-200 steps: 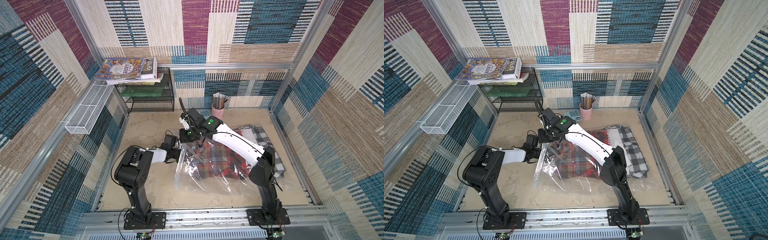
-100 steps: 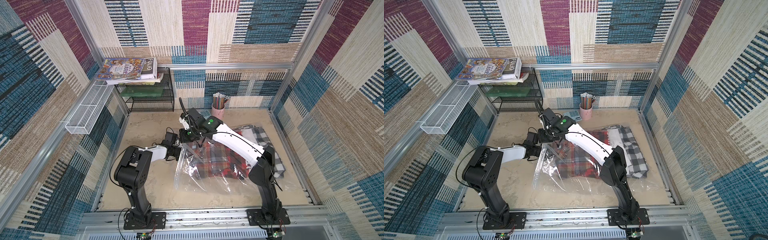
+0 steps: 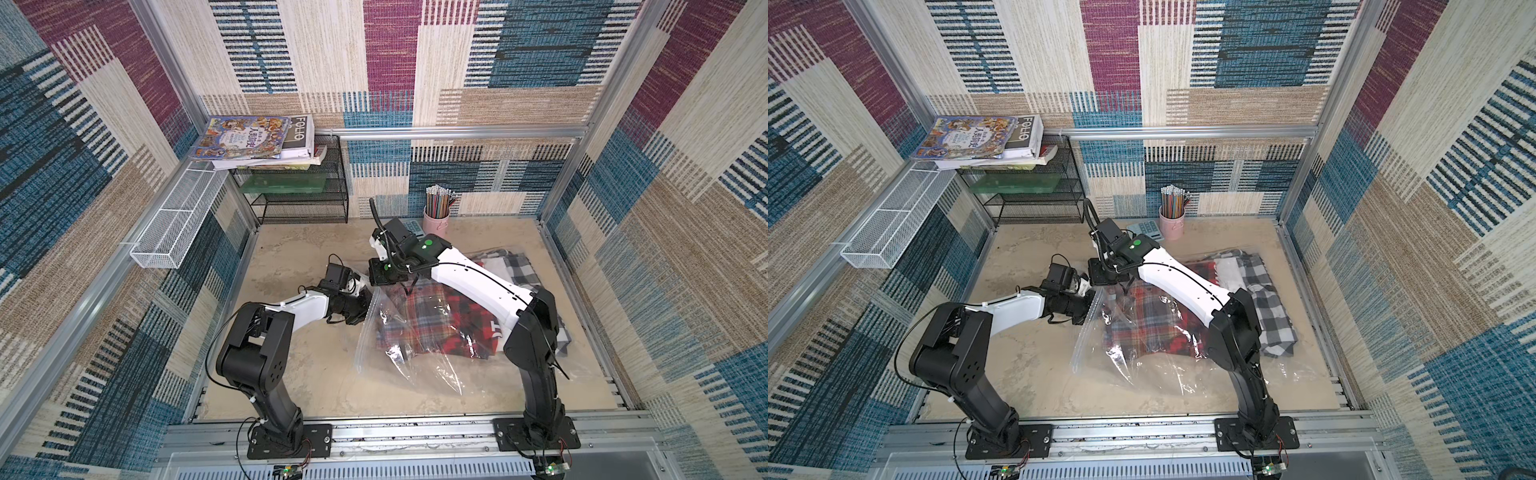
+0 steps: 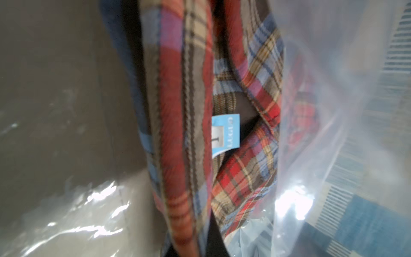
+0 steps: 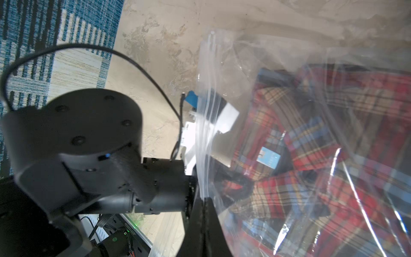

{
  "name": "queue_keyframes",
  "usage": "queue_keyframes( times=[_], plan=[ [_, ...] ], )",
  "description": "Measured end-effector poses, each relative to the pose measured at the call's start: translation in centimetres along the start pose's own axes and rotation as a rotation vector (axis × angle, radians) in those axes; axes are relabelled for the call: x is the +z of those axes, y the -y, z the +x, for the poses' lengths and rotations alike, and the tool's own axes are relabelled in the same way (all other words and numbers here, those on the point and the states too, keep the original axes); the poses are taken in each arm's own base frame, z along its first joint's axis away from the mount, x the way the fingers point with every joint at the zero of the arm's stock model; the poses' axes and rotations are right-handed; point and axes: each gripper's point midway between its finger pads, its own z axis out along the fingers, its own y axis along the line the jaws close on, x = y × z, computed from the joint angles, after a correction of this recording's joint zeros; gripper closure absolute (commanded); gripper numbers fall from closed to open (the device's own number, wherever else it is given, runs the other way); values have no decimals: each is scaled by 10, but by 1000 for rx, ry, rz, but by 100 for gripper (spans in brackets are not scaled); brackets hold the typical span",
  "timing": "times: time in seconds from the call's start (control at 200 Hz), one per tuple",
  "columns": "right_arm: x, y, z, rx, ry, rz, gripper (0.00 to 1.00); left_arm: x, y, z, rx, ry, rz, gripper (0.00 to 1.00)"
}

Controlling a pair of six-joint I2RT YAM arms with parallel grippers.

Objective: Take the shirt out of the vacuum bag
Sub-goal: Take out the shirt from the vacuum bag.

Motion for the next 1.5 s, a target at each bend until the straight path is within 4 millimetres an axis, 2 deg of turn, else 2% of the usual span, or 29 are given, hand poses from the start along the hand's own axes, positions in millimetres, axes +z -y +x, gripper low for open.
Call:
queue_keyframes(
  times=[0.396,0.576,0.821,1.082,1.232,1.502],
  plan=[
    [5,29,5,34,2,52,100,-34,-5,-7,-32,41,-10,100],
    [5,46,4,61,8,85,100,-45,-12,-4,-47,43,-21,100],
    [7,68,6,97,4,125,100,-73,-26,-2,-105,73,-23,100],
    [14,82,12,111,-6,152,100,-99,-36,-4,-147,109,-37,100],
    [17,95,17,128,-12,166,92,-105,-42,-2,-161,108,-46,100],
    [11,126,23,179,-3,195,91,-122,-65,-4,-240,137,-69,100]
  ],
)
